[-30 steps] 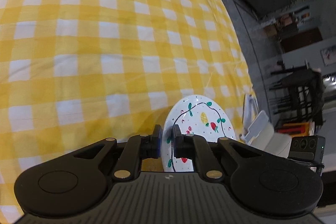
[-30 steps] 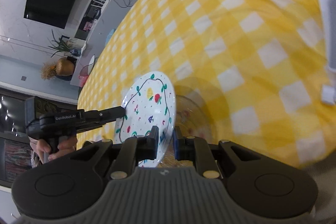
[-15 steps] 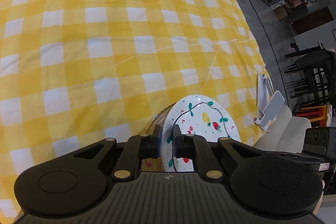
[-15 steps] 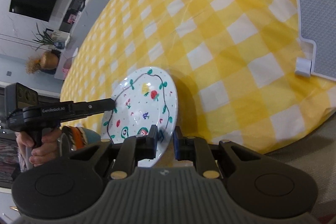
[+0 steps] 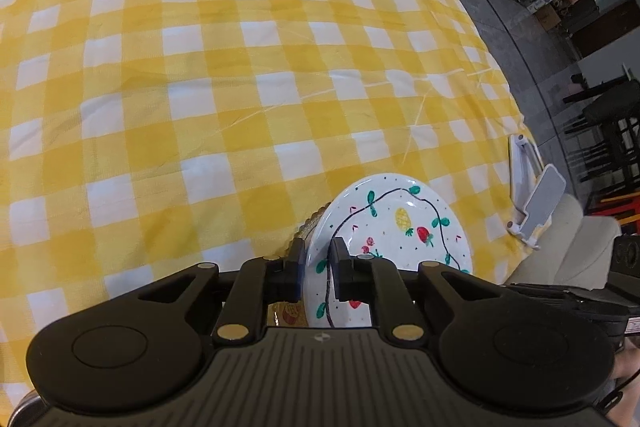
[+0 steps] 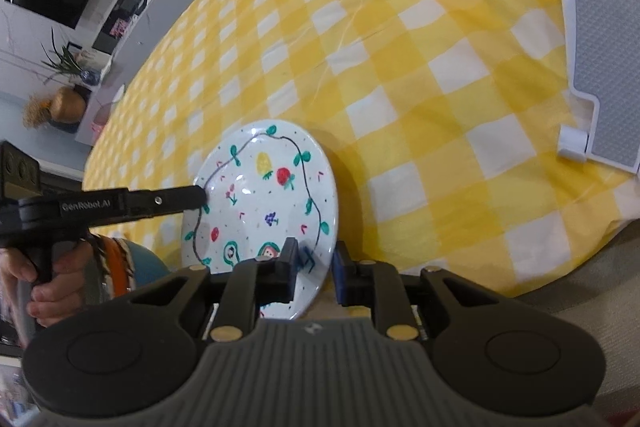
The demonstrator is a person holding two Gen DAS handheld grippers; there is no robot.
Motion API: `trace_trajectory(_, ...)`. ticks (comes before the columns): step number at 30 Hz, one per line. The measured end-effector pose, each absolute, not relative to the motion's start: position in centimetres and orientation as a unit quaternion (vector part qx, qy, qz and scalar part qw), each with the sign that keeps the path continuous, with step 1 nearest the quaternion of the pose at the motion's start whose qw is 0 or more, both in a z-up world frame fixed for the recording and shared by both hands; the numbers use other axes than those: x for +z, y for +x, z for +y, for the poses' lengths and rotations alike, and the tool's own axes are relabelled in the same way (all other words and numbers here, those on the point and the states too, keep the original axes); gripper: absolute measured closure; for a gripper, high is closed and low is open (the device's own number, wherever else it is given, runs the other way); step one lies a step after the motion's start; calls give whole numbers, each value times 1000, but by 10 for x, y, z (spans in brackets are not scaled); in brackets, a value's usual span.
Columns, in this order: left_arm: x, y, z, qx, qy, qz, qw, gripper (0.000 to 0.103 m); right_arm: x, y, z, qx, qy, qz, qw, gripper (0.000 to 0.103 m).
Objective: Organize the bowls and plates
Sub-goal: 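Lift the fruity plate with both tools and carry it beside the bowl stack, then lower the fruity plate onto the cloth and open both tools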
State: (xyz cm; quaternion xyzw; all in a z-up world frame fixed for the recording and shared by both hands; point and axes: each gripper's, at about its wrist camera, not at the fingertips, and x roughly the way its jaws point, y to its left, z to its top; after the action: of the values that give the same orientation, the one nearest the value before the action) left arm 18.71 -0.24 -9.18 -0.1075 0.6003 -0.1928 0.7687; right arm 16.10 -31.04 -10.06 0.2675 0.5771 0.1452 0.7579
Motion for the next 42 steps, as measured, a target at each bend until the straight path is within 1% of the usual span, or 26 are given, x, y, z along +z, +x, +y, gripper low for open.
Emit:
trace_trajectory(11,-85,171,-17,-167,-40,580,796,87,-99,159,-296,133,238,570,775,84)
trace_trajectory(15,-85,168,-17,-165,-31,577,799,88,-98,159,-290,125,230,564,783,82)
trace_trajectory(26,-78,159,-20,-140,20,560,816,88,-95,159,-275,128,191,555,800,81)
trace_trajectory(32,-70,162,-6,-125,-1,553,824,87,-99,161,-272,128,187,557,799,81)
trace_trajectory(35,-64,162,2,-114,-10,543,832,87,-99,161,-268,128,171,552,806,78)
trace_trajectory(37,-59,162,7,-112,-22,538,835,87,-99,162,-266,133,172,549,807,67)
trace_trajectory(40,-50,161,15,-114,-33,526,842,87,-99,162,-261,134,155,542,815,65)
trace_trajectory(41,-46,160,18,-115,-37,518,847,85,-100,162,-259,134,148,540,818,65)
trace_trajectory(42,-42,160,20,-115,-42,512,850,83,-100,162,-257,136,143,539,819,62)
